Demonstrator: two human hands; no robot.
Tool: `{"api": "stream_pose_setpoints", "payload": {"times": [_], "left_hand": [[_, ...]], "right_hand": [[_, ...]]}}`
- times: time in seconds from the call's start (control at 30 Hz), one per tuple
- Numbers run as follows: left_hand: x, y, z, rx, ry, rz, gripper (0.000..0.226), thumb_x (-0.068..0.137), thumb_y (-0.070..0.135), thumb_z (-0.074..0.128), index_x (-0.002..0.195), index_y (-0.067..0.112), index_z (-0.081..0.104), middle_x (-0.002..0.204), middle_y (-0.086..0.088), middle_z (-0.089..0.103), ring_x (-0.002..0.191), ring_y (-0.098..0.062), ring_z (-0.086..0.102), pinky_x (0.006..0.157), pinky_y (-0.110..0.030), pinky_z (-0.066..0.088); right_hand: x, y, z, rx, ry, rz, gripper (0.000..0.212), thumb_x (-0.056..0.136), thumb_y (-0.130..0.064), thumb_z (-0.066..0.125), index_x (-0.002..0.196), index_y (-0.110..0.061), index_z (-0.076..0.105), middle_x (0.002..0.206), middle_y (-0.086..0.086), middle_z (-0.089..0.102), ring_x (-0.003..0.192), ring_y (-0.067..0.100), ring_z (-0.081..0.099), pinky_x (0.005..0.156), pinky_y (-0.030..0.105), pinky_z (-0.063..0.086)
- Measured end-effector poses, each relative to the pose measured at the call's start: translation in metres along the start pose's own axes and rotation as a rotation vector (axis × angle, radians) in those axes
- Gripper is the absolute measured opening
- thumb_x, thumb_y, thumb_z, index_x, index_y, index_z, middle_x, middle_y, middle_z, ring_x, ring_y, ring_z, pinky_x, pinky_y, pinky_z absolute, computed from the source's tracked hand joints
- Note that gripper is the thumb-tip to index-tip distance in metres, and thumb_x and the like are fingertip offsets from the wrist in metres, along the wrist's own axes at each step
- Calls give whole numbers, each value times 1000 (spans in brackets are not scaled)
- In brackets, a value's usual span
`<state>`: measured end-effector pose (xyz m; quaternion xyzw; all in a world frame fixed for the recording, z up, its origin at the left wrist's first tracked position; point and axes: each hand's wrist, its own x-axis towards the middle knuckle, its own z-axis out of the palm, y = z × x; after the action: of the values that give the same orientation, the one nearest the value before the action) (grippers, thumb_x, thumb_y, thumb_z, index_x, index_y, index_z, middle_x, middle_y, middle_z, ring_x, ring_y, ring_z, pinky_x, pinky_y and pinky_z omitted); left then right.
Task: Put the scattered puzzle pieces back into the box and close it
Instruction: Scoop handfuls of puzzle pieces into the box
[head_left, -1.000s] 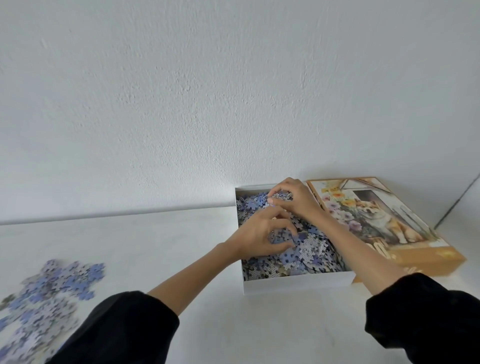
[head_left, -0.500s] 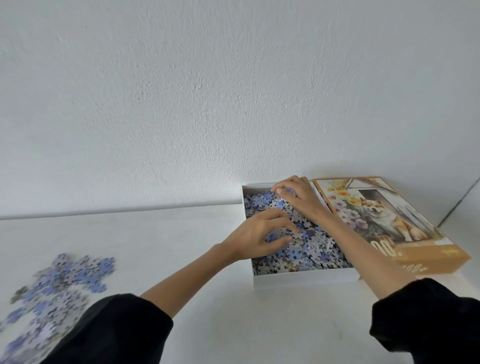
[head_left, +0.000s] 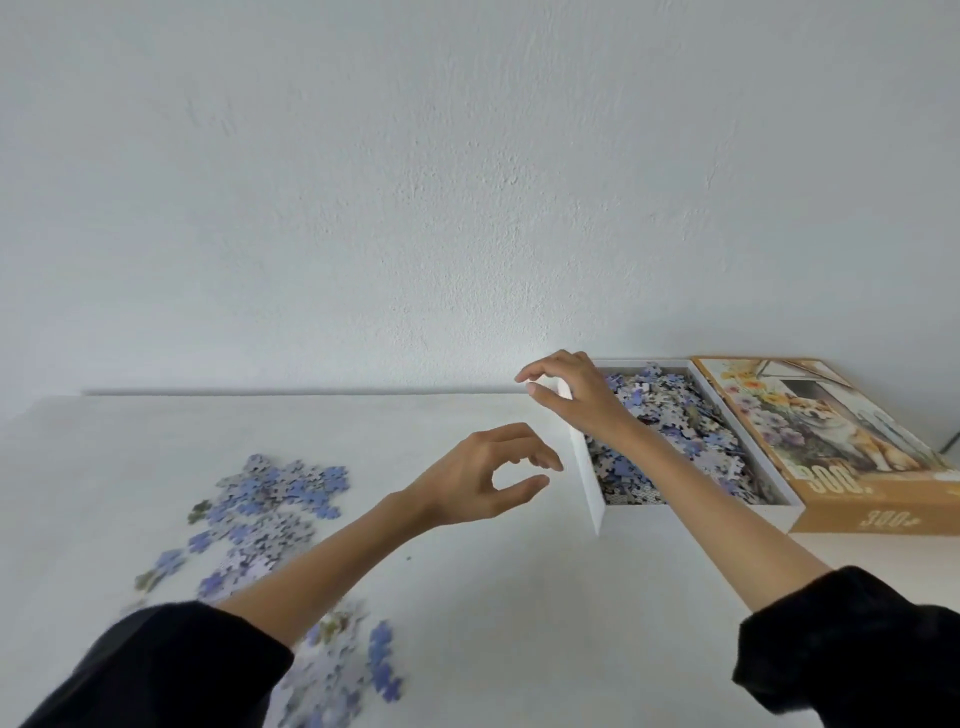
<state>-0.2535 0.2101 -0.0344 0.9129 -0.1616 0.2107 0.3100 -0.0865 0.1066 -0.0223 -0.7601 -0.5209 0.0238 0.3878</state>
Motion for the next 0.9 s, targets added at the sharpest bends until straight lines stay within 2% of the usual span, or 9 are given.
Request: {"api": "stream_pose_setpoints", "payload": {"times": [0.13, 0.27, 0.43, 0.57, 0.7, 0.8, 0.9], "left_hand": [[-55, -7, -39, 43, 12, -61, 20, 90, 24, 57, 104, 14, 66, 100, 5, 65, 93, -6, 59, 82, -22, 47], [-120, -25, -81, 79, 64, -174, 21, 90, 27, 55, 102, 14, 66, 97, 3, 64, 89, -7, 60, 81, -18, 46], [-199, -63, -129, 158, 136, -322, 25, 89, 38, 53, 102, 20, 65, 100, 7, 61, 91, 1, 57, 80, -15, 45], [-247, -99, -157, 173, 179, -492, 47, 82, 68, 43, 110, 33, 56, 113, 7, 55, 103, -2, 53, 86, -23, 44], [-263, -124, -172, 6, 241, -678, 72, 71, 83, 37, 121, 33, 52, 127, 9, 51, 117, -5, 47, 101, -34, 38], [-257, -137, -174, -78, 163, -753, 89, 66, 89, 29, 134, 33, 42, 140, 8, 42, 128, -9, 38, 109, -39, 29], [-243, -144, -173, -93, 60, -754, 89, 68, 89, 22, 140, 37, 33, 148, 9, 33, 136, -12, 30, 113, -41, 21]], "right_hand": [[3, -45, 49, 35, -30, -33, 13, 91, -26, 55, 100, -28, 63, 102, -4, 59, 103, 12, 43, 89, 23, 33], [9, -83, 107, 84, -77, -35, 13, 90, -29, 55, 101, -31, 62, 103, -6, 58, 102, 10, 43, 85, 16, 32], [17, -117, 181, 100, -140, -47, 19, 89, -33, 57, 108, -31, 59, 109, -3, 55, 108, 14, 41, 91, 27, 33], [20, -129, 223, 74, -207, 0, 31, 89, -39, 56, 119, -30, 53, 124, -1, 46, 120, 14, 34, 94, 27, 26], [27, -130, 241, 54, -269, 102, 38, 93, -41, 47, 129, -30, 45, 141, -5, 37, 132, 13, 27, 105, 32, 22], [32, -129, 246, 31, -293, 141, 39, 97, -35, 40, 135, -28, 39, 144, -5, 35, 135, 13, 26, 110, 36, 20], [35, -129, 248, 90, -297, 199, 39, 99, -26, 36, 137, -28, 38, 142, -5, 37, 133, 12, 28, 111, 36, 20]]}}
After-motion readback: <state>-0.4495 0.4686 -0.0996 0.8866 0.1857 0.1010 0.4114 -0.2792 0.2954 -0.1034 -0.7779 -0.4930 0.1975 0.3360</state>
